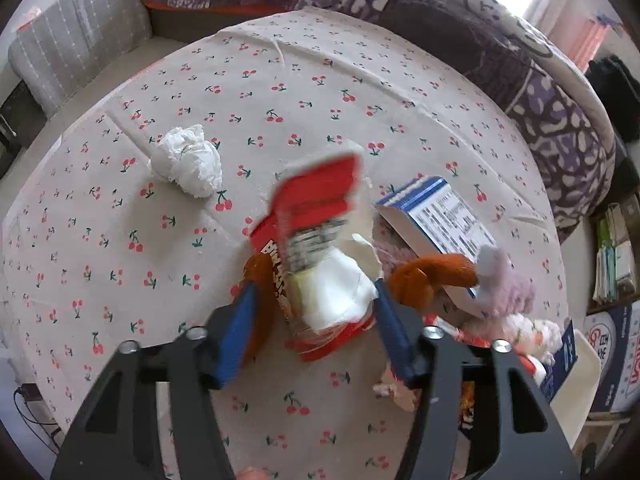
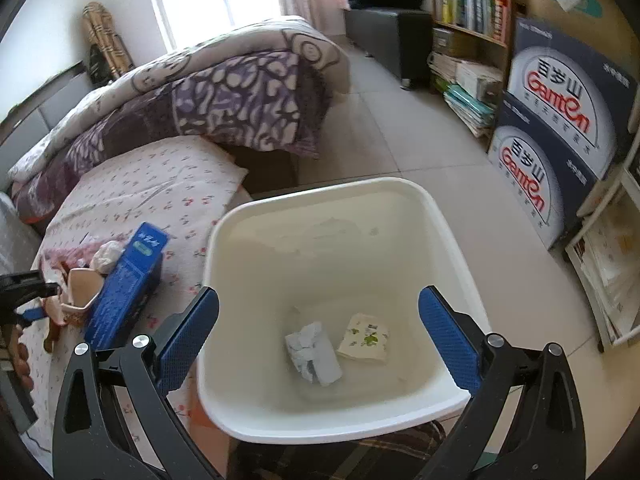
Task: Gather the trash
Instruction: 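Grasp the red snack bag with tissue with the left tool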
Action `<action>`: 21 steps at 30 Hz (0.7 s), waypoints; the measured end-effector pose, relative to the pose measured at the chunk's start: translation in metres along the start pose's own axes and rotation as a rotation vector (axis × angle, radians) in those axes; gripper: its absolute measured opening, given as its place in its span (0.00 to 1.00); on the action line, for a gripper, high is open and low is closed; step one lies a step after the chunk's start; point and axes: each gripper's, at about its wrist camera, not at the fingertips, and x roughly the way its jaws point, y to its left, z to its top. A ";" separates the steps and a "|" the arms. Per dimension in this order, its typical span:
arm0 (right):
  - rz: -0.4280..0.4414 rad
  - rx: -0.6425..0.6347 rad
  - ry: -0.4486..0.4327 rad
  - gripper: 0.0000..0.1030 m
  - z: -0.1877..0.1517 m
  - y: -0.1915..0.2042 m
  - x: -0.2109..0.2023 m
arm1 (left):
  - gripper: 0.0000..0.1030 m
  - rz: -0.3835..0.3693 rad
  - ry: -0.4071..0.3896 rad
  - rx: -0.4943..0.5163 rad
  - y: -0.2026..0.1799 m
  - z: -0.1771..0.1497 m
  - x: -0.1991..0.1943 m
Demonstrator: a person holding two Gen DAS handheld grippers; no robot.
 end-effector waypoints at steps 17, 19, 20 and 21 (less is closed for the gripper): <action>0.212 -0.340 -0.041 0.93 0.004 0.159 -0.018 | 0.29 -0.437 -0.079 -0.118 0.090 -0.008 -0.063; 0.256 -0.411 -0.057 0.93 0.000 0.192 -0.022 | 0.29 -0.481 -0.099 -0.170 0.113 -0.006 -0.073; 0.268 -0.432 -0.059 0.93 -0.001 0.204 -0.023 | 0.29 -0.474 -0.118 -0.182 0.122 -0.006 -0.078; 0.289 -0.468 -0.059 0.93 -0.003 0.223 -0.023 | 0.29 -0.450 -0.145 -0.190 0.133 -0.007 -0.085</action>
